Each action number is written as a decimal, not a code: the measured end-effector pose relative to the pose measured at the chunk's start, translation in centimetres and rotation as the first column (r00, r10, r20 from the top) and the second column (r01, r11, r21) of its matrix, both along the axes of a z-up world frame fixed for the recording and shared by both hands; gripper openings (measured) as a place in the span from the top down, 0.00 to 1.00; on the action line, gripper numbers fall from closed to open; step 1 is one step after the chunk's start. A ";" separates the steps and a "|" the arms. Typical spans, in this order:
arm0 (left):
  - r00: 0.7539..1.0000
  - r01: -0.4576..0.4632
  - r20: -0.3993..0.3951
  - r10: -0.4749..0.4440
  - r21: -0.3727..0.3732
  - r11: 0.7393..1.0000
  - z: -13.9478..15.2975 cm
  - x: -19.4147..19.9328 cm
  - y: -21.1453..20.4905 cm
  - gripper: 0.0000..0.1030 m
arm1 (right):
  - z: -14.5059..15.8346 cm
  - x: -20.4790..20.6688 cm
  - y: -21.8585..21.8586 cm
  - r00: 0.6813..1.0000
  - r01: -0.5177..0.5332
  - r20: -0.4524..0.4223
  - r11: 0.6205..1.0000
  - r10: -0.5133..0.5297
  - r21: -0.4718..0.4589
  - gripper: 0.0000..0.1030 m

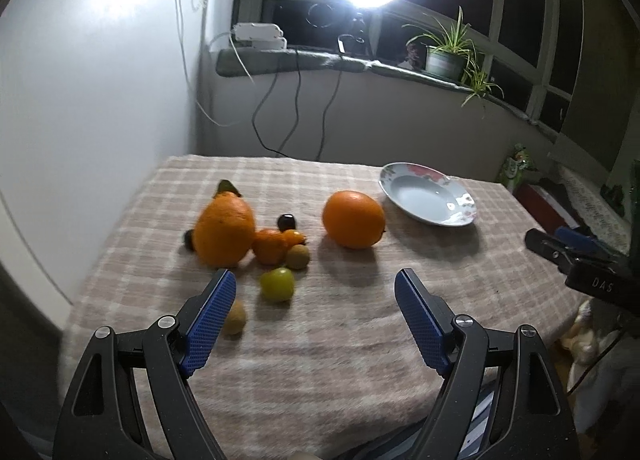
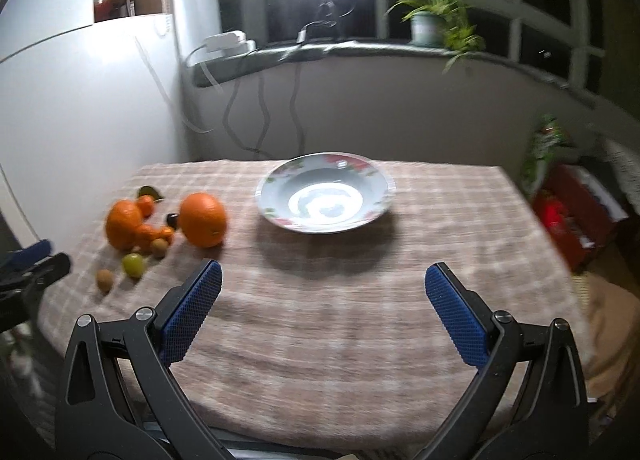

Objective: Organize fruits
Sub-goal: 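Move the right tool to the large orange and close around it, then carry the large orange with the right tool onto the white plate, then open the right tool and withdraw from the plate, then move the left tool to the brown kiwi and close on it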

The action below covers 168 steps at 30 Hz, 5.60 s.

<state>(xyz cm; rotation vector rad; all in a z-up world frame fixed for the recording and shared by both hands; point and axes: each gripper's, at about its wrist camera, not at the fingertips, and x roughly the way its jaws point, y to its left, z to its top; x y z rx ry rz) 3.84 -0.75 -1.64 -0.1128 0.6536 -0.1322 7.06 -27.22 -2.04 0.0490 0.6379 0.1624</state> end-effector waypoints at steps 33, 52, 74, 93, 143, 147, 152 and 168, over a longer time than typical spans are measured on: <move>0.991 0.068 -0.091 -0.094 -0.259 0.963 -4.8 10.9 -3.3 0.36 | -4.9 21.2 10.6 0.737 -0.427 -0.416 0.843 0.534 0.327 0.30; 0.985 0.046 -0.149 -0.086 -0.253 0.966 -5.9 12.8 -3.5 0.37 | -7.0 21.8 11.9 0.678 -0.447 -0.485 0.834 0.552 0.324 0.34; 0.991 0.078 -0.093 -0.101 -0.221 0.972 -3.9 12.5 -4.5 0.40 | -5.1 20.9 10.2 0.724 -0.413 -0.442 0.846 0.530 0.337 0.35; 0.974 0.195 -0.069 -0.217 -0.245 0.950 -2.7 18.3 -12.2 0.40 | -2.9 23.1 1.1 0.812 -0.298 -0.408 0.897 0.418 0.327 0.37; 0.984 0.169 -0.036 -0.177 -0.162 0.972 -0.5 9.5 -8.1 0.38 | 1.4 15.3 -0.7 0.931 -0.246 -0.227 0.951 0.286 0.186 0.23; 0.991 0.129 0.002 -0.130 -0.154 0.980 -0.1 4.8 -3.8 0.38 | 2.0 12.1 1.7 0.930 -0.284 -0.192 0.944 0.314 0.170 0.23; 0.999 0.053 0.012 -0.051 -0.140 0.989 -0.9 0.3 2.3 0.38 | 2.1 8.5 6.2 0.926 -0.344 -0.139 0.936 0.351 0.070 0.16; 0.997 -0.011 -0.071 -0.001 -0.165 0.986 -5.8 -1.1 10.1 0.52 | -3.5 7.4 15.2 0.874 -0.459 -0.206 0.887 0.441 -0.045 0.35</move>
